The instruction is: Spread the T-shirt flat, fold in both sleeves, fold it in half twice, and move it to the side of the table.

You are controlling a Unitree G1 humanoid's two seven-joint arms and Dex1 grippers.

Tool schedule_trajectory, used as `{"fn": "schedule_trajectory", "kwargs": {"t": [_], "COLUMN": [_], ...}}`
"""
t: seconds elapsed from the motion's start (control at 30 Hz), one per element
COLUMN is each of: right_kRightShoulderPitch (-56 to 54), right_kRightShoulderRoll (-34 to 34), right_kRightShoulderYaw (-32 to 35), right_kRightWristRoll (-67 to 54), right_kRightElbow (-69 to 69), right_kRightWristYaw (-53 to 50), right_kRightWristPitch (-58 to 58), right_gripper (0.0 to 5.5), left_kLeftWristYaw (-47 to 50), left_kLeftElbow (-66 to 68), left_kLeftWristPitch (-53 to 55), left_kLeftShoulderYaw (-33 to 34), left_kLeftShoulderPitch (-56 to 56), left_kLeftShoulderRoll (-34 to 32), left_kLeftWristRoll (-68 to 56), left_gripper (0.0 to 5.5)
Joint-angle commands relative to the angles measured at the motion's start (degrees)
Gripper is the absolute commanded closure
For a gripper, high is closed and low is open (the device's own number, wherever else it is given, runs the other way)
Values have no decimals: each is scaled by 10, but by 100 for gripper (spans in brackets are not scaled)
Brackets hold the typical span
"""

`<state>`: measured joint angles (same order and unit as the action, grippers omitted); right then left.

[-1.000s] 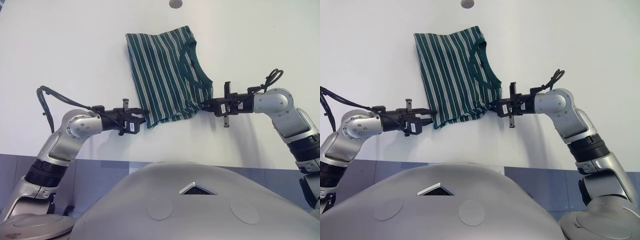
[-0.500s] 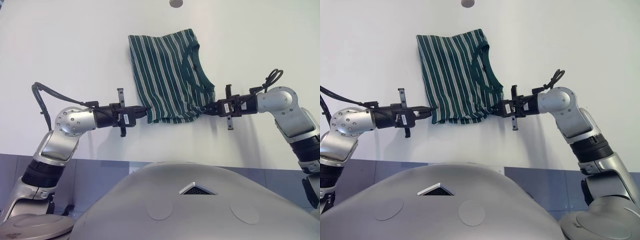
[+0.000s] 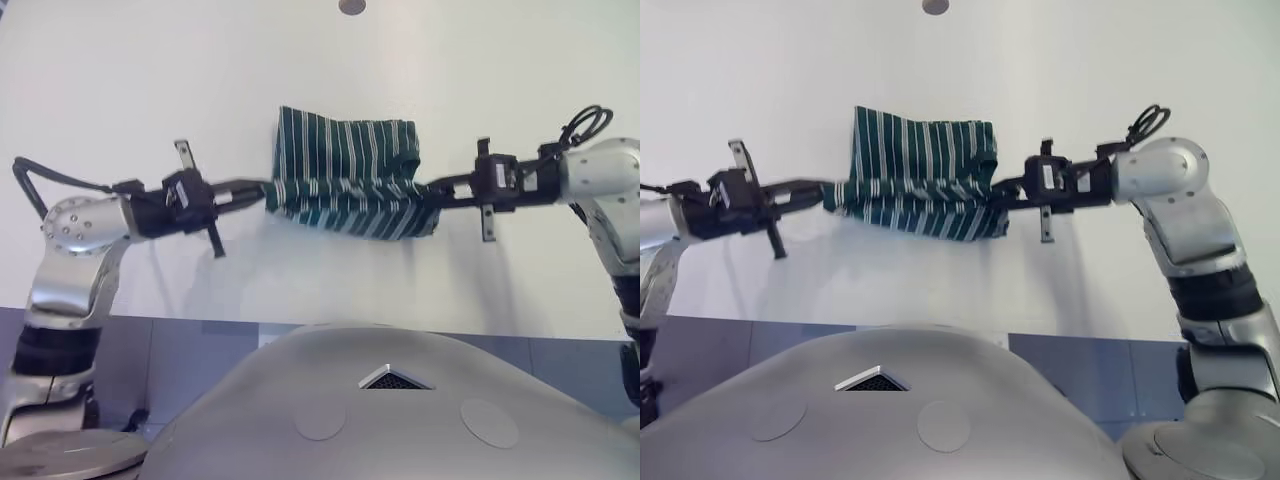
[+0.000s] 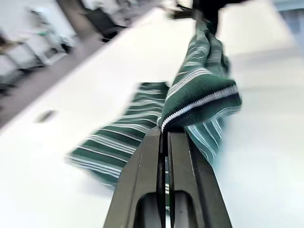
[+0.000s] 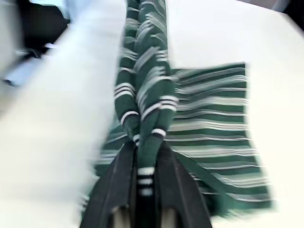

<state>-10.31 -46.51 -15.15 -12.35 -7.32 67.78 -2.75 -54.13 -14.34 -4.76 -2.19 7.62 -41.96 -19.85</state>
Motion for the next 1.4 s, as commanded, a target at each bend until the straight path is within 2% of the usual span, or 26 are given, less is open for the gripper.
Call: {"fn": "schedule_trajectory", "kwargs": {"t": [0.03,0.13,0.47,0.5,0.57,0.67,0.83,1.0,1.07,1.2,1.3,1.4], "right_kRightShoulderPitch": [-99,-164,-233,-235,-240,-234,-219,-245,-252,-291,-299,-291], "right_kRightShoulderRoll": [41,84,176,190,220,251,327,380,383,385,388,419], "right_kRightShoulderYaw": [-40,-67,-93,-89,-68,-39,50,184,203,323,332,307], "right_kRightWristRoll": [142,220,314,311,289,251,123,-18,-33,-125,-119,-106], "right_kRightElbow": [141,242,416,433,470,497,537,618,631,702,704,575], "right_kRightWristYaw": [-79,-140,-254,-263,-289,-292,-266,-275,-280,-363,-393,-361], "right_kRightWristPitch": [81,129,181,171,171,159,68,-65,-82,-129,-105,1], "right_gripper": [534,535,535,494,461,402,312,222,193,121,68,15], "left_kLeftWristYaw": [91,134,199,214,250,233,254,276,276,300,325,458], "left_kLeftElbow": [166,277,525,559,622,689,794,841,845,856,860,863], "left_kLeftWristPitch": [-50,-106,-163,-162,-158,-110,-11,62,71,102,117,77], "left_kLeftShoulderYaw": [-36,-72,-102,-99,-90,-36,56,137,146,177,202,229], "left_kLeftShoulderPitch": [-116,-174,-274,-287,-312,-335,-381,-433,-438,-442,-444,-441], "left_kLeftShoulderRoll": [59,83,167,177,193,235,266,287,290,288,284,262], "left_kLeftWristRoll": [129,218,278,281,285,211,127,62,57,38,23,27], "left_gripper": [550,550,550,550,513,455,373,293,270,211,163,119]}}
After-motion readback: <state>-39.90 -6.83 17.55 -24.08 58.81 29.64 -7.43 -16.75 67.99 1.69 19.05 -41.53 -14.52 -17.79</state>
